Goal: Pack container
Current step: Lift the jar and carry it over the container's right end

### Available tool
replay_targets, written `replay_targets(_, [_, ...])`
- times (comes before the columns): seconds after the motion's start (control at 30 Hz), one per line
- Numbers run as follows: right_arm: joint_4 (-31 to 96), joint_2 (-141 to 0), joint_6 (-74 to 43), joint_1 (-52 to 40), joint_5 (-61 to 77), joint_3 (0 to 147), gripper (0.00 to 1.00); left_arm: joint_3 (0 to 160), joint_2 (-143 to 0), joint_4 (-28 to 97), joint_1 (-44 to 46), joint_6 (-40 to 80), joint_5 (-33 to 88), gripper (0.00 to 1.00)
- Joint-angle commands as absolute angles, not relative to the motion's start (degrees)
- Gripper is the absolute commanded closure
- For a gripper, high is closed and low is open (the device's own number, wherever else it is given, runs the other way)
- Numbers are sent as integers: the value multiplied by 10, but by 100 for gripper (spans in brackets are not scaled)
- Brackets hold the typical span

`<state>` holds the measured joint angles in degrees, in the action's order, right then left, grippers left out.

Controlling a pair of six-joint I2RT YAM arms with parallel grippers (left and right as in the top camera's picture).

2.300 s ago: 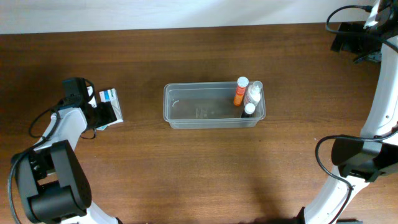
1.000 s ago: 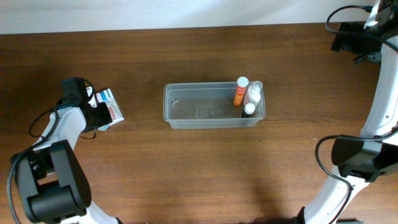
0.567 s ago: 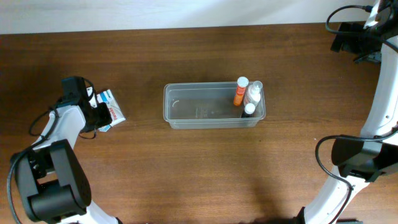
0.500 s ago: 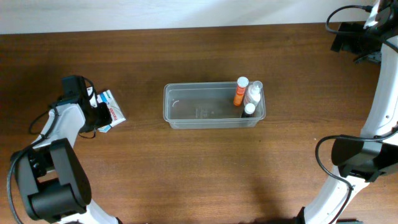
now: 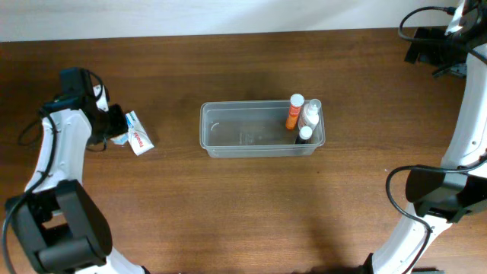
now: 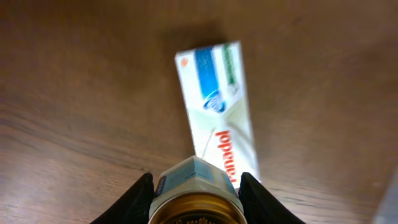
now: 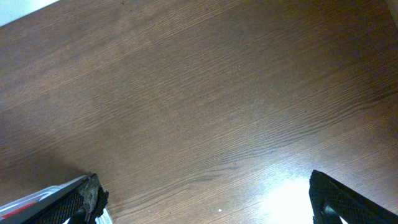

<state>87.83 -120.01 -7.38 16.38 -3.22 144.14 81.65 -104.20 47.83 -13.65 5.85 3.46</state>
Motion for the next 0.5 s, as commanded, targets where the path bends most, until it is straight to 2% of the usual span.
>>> replay_targets(0.0, [877, -1187, -76, 165, -37, 1451, 2, 841, -988, 477, -121, 55, 56, 70])
replay_targets(0.23, [877, -1187, -76, 165, -37, 1451, 2, 841, -959, 412, -39, 56, 88, 74])
replay_targets(0.47, [877, -1187, -75, 165, -37, 1451, 2, 841, -959, 310, 107, 56, 86, 74])
